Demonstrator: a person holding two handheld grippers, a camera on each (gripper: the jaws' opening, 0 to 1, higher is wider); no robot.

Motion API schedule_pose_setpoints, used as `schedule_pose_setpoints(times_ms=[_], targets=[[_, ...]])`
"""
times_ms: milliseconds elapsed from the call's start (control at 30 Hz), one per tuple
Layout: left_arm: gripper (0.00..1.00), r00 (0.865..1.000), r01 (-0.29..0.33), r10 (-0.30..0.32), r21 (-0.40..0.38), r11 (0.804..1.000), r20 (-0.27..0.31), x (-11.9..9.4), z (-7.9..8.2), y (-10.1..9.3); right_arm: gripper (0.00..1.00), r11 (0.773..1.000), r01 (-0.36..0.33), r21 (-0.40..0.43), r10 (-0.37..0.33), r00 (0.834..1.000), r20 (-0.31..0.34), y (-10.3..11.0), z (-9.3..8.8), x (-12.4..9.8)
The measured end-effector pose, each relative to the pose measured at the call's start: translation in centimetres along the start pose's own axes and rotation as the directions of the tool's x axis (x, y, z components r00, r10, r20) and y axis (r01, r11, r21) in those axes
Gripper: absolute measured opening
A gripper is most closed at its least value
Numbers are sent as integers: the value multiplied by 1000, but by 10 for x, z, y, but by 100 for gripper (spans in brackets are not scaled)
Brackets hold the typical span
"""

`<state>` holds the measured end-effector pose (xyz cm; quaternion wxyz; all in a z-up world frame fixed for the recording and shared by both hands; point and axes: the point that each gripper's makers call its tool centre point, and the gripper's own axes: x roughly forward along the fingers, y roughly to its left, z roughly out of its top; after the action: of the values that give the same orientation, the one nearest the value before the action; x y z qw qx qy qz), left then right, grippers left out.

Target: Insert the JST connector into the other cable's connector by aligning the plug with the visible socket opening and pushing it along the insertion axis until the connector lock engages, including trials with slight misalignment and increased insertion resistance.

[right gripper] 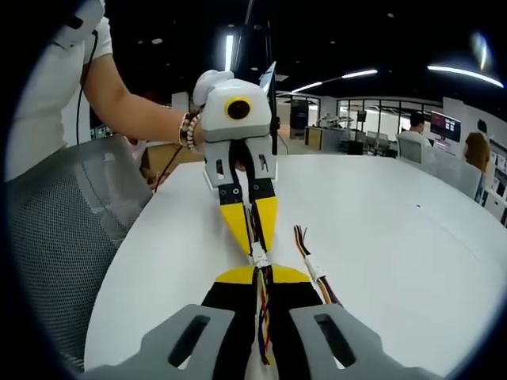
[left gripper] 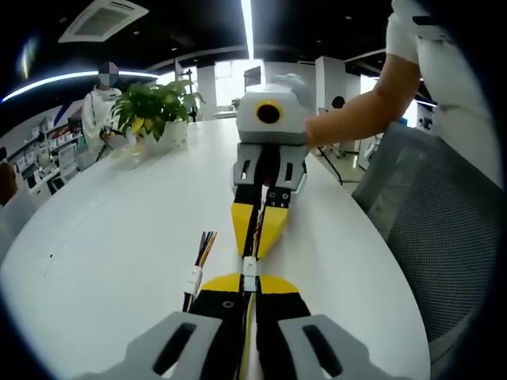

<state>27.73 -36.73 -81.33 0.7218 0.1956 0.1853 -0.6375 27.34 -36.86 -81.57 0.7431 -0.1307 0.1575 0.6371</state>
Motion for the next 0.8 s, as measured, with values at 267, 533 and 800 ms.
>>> schedule_pose_setpoints(times_ms=[267, 533, 800], targets=[[0, 1000, 7, -7, -11, 1000, -7, 1, -3, -2, 0, 1000, -4, 5, 4, 1000, -7, 2, -3, 2], [0, 1000, 10, -10, -9, 1000, -21, 0, -6, -2, 1, 1000, -8, 2, 8, 1000, -7, 3, -4, 5], [0, 1000, -6, 6, -25, 1000, -4, 5, -4, 12, 1, 1000, 11, 2, -11, 1000, 11, -13, -4, 3]])
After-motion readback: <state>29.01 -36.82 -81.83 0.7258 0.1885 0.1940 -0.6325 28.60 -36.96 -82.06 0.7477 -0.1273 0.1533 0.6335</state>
